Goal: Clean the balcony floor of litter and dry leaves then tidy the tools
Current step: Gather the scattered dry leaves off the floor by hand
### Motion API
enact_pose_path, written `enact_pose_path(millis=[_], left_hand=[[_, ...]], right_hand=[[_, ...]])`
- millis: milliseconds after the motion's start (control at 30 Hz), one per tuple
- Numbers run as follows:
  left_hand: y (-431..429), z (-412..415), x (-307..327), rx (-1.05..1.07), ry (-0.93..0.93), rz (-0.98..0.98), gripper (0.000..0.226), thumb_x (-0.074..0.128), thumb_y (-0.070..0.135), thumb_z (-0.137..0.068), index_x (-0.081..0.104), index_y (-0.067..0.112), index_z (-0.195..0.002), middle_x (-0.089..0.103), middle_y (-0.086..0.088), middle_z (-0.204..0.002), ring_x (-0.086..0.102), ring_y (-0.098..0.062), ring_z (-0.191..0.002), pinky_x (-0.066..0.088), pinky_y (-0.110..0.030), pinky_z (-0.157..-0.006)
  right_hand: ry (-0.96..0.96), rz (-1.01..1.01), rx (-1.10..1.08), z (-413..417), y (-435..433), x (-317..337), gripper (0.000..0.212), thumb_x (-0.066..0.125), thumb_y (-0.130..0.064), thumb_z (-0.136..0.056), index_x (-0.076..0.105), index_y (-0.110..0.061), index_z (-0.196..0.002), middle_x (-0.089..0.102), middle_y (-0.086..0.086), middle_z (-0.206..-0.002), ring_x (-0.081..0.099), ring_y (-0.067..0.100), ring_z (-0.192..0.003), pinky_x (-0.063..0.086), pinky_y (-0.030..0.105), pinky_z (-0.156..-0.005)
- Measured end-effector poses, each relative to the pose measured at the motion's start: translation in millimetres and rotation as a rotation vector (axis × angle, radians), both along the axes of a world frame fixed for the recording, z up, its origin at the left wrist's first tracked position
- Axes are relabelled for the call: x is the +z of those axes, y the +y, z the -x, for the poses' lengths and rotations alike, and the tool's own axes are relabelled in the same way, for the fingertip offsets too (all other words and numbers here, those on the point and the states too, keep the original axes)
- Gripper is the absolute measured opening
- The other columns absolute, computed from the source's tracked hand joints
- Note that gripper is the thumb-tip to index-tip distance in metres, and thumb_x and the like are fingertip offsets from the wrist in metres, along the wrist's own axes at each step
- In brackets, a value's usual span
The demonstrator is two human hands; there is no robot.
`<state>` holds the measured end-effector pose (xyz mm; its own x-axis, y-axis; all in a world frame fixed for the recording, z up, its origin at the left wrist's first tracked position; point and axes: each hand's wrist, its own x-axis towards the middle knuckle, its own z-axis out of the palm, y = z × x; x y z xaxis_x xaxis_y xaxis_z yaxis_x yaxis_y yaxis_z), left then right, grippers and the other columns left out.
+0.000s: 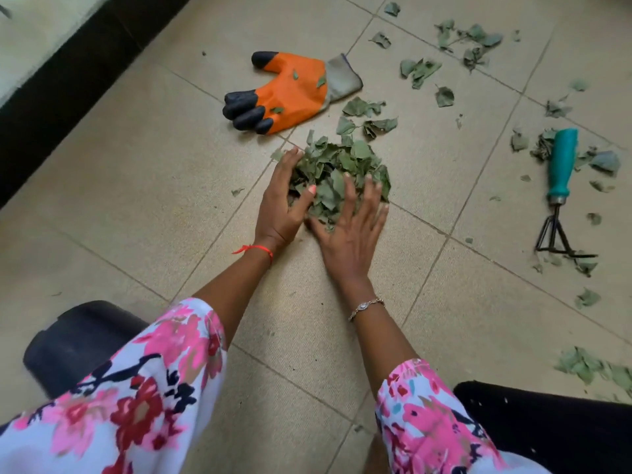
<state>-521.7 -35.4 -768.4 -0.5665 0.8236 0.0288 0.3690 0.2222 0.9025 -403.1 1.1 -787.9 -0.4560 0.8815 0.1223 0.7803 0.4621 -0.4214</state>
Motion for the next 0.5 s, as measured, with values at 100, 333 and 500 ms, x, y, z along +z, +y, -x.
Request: enact_pose_path(millis=[100, 333, 500], left_hand=[[3.0, -1.8, -3.3, 0.011, 0.084, -0.003, 0.064, 0.044, 0.038, -0.086, 0.037, 0.008, -0.141, 0.031, -0.009, -0.151, 0.023, -0.016, -0.141, 0.015, -0.01, -0.112], [7.6, -3.7, -7.6, 0.075, 0.159, 0.078, 0.067, 0.04, 0.043, -0.088, 0.031, 0.007, -0.145, 0.027, -0.009, -0.153, 0.019, -0.016, -0.144, 0.011, -0.007, -0.111], [9.8, -5.5, -7.8, 0.085, 0.222, 0.155, 0.067, 0.041, 0.042, -0.089, 0.03, 0.008, -0.145, 0.027, -0.009, -0.153, 0.018, -0.014, -0.143, 0.01, -0.008, -0.111]], right_hand=[[0.046, -0.023, 0.038, 5.9, 36.7, 7.6, 0.087, 0.044, -0.071, -0.077, 0.012, -0.026, -0.145, 0.016, 0.013, -0.155, 0.005, 0.029, -0.145, 0.002, 0.047, -0.116], [0.155, 0.07, 0.121, 17.2, 60.9, 10.5, 0.073, 0.044, -0.061, -0.081, 0.036, -0.024, -0.143, 0.025, 0.007, -0.153, 0.013, 0.024, -0.144, 0.009, 0.045, -0.118], [0.185, 0.055, 0.084, 20.3, 57.8, 6.5, 0.061, 0.042, -0.053, -0.086, 0.046, -0.019, -0.136, 0.037, 0.008, -0.148, 0.023, 0.023, -0.142, 0.013, 0.042, -0.117]])
